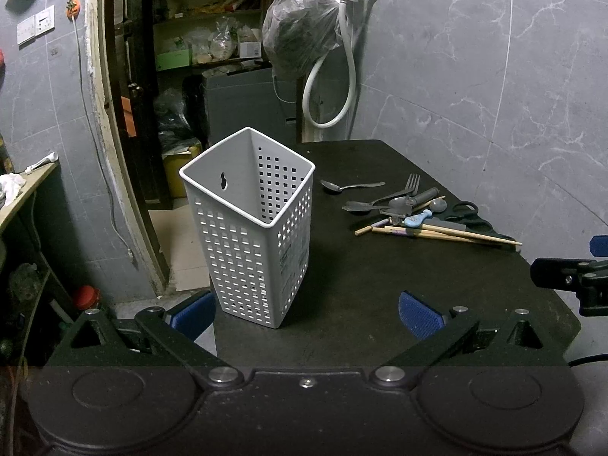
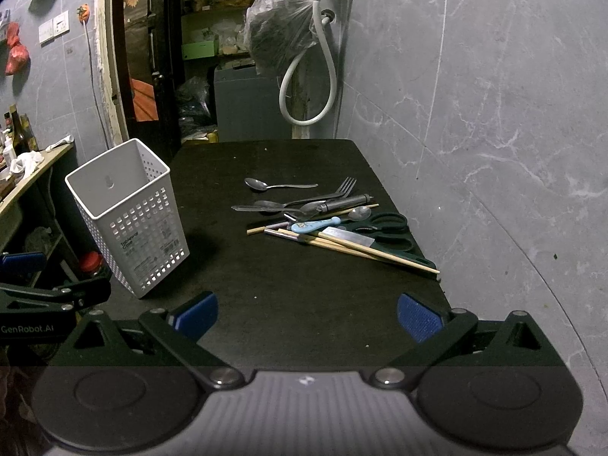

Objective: Organize utensils

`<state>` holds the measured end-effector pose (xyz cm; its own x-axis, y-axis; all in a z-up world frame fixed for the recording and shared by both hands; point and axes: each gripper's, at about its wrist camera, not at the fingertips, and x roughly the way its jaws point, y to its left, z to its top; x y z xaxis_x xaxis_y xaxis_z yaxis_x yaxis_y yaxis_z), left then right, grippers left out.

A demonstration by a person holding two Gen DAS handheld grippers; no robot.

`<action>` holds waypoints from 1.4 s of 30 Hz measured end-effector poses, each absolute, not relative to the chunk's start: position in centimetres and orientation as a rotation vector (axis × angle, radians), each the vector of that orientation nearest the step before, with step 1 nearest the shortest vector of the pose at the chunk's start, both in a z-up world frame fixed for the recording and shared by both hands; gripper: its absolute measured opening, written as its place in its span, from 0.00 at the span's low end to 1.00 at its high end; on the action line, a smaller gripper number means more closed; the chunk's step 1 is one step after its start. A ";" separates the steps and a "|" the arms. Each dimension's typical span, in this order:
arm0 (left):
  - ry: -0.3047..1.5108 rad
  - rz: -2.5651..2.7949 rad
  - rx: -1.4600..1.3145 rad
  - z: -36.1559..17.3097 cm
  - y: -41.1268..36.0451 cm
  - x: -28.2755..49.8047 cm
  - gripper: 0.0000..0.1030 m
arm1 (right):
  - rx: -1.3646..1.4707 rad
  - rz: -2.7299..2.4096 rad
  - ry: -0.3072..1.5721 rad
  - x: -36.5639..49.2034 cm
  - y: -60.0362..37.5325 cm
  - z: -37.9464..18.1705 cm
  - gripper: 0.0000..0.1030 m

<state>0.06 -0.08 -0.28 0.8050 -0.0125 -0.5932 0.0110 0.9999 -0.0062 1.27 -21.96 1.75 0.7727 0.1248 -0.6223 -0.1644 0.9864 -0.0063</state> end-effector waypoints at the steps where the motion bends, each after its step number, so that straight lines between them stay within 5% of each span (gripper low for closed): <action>1: 0.635 -0.012 -0.002 -0.3 -0.1 0.1 0.99 | -0.061 0.157 0.670 1.3 -22.0 1.7 1.00; 42: 0.652 -0.026 0.003 -0.7 -0.7 -0.2 0.99 | -0.063 0.157 0.672 1.3 -22.4 1.6 1.00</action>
<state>-0.18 -0.66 -0.65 0.7947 -0.0233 -0.6066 0.0249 0.9997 -0.0058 1.31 -22.39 1.55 0.7714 0.1243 -0.6241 -0.1648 0.9863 -0.0073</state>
